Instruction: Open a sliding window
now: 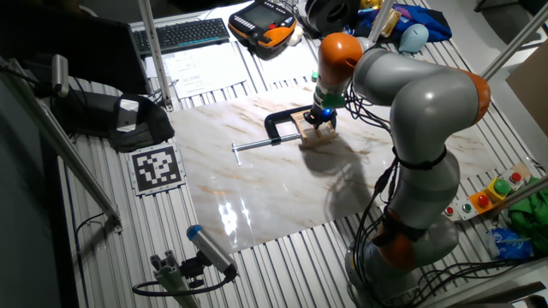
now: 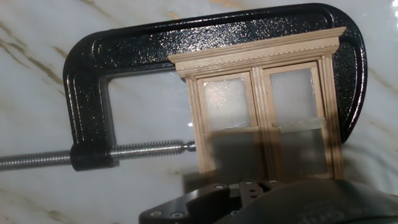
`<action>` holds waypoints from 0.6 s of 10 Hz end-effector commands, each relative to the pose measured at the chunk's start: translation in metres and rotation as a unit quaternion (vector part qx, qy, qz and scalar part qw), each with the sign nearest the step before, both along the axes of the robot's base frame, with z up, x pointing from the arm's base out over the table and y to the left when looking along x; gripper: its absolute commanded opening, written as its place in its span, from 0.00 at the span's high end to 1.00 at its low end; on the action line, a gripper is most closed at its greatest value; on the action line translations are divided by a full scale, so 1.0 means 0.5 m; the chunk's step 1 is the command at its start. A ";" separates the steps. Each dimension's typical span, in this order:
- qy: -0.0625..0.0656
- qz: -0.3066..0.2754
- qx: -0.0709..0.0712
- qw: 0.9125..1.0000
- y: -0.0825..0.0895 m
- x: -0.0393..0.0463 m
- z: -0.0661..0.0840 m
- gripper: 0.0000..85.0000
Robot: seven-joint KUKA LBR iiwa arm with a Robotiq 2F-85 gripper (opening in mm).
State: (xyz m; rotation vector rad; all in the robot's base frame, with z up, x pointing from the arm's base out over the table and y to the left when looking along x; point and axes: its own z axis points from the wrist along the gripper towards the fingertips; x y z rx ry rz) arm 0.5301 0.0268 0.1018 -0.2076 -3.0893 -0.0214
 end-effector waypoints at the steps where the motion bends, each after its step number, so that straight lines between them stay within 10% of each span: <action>1: -0.001 0.000 0.002 1.000 0.000 0.000 -0.003 1.00; 6: 0.005 0.000 0.000 1.000 0.004 -0.001 -0.026 1.00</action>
